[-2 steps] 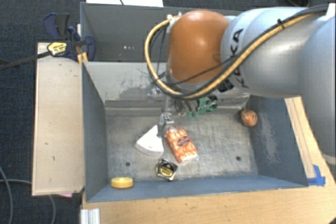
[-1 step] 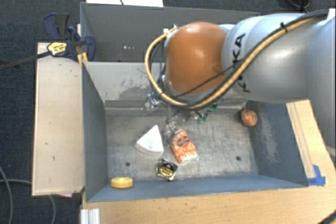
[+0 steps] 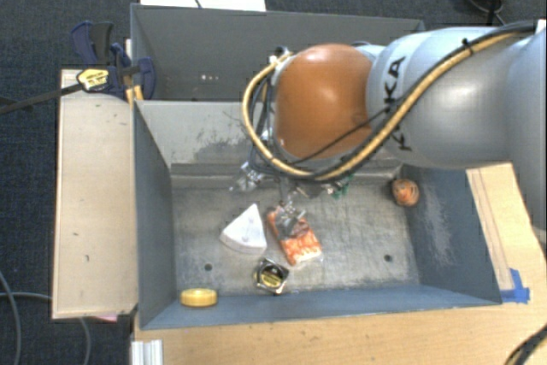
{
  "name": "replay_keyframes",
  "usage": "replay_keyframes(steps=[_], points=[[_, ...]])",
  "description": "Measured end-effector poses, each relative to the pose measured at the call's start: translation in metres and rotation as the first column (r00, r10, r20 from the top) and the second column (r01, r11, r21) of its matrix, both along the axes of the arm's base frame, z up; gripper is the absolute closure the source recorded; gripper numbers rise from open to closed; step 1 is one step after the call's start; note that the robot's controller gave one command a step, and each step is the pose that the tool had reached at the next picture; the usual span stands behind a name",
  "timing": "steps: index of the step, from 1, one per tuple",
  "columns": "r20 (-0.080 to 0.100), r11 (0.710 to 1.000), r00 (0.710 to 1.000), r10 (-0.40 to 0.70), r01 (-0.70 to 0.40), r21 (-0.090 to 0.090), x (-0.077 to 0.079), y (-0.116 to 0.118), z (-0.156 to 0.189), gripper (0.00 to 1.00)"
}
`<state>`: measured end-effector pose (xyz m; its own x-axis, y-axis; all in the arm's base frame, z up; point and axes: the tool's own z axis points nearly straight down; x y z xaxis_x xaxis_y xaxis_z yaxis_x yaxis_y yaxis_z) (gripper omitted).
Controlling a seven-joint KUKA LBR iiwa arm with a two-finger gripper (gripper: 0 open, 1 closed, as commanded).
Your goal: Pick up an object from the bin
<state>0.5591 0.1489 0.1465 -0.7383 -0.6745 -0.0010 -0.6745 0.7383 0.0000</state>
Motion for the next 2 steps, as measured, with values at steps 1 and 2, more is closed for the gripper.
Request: replay_keyframes(steps=[1, 2], points=[[0.001, 0.998, 0.998, -0.055, 0.055, 0.0, -0.0002, 0.0054, -0.0748, 0.0], [0.001, 0.999, 0.999, -0.054, 0.054, 0.001, -0.0009, 0.0047, -0.0658, 1.0]])
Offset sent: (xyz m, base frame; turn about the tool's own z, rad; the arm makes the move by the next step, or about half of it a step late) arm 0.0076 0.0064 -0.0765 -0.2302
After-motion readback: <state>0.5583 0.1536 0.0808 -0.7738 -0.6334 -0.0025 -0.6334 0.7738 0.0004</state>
